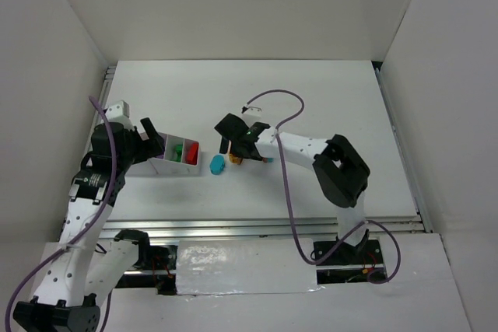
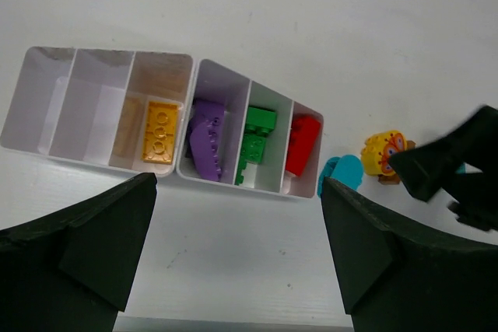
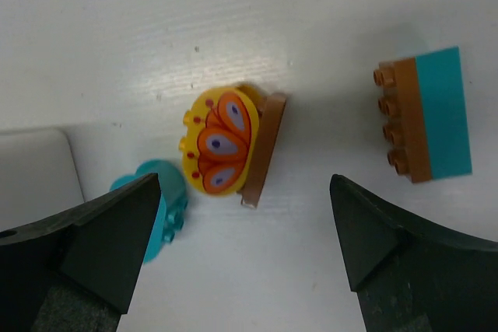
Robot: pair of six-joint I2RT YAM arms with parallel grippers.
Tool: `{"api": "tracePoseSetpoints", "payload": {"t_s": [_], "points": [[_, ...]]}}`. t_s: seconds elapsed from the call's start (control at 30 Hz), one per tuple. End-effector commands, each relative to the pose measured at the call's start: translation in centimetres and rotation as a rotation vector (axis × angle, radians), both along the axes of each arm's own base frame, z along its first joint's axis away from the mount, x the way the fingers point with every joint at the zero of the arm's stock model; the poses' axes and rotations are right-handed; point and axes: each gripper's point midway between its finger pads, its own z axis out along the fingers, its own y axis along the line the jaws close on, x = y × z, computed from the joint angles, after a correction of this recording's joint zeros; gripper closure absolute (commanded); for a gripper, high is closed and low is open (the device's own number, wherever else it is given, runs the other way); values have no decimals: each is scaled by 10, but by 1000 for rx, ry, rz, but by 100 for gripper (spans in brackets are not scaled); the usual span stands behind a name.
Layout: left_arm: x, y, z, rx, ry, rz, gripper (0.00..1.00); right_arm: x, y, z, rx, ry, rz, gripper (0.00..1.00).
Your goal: Sort the legos into containers by color
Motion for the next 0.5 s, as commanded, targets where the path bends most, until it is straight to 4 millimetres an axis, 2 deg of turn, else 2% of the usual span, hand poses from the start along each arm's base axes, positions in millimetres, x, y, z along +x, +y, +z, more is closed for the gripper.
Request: {"api": "tracePoseSetpoints", "payload": {"t_s": [0.0, 0.03, 0.2, 0.3, 0.4, 0.43, 0.47], "points": [[1, -7, 11, 22, -41, -21, 0, 22, 5, -1, 3, -4, -65, 4], [1, -8, 10, 24, -33, -28, 0, 26, 8, 1, 8, -7, -66, 4], [1, -15, 9, 17, -28, -56, 1, 36, 4, -29, 4, 51, -71, 9], [1, -16, 9, 13, -29, -64, 1, 34, 7, -43, -3, 88, -50, 18], [1, -16, 9, 12, -27, -62, 1, 24, 7, -58, 5, 127, -29, 32], [1, -16, 10, 12, -30, -64, 1, 21, 8, -59, 19, 136, -22, 42], [1, -17, 10, 11, -30, -69, 0, 23, 11, -54, 48, 117, -20, 45]]}}
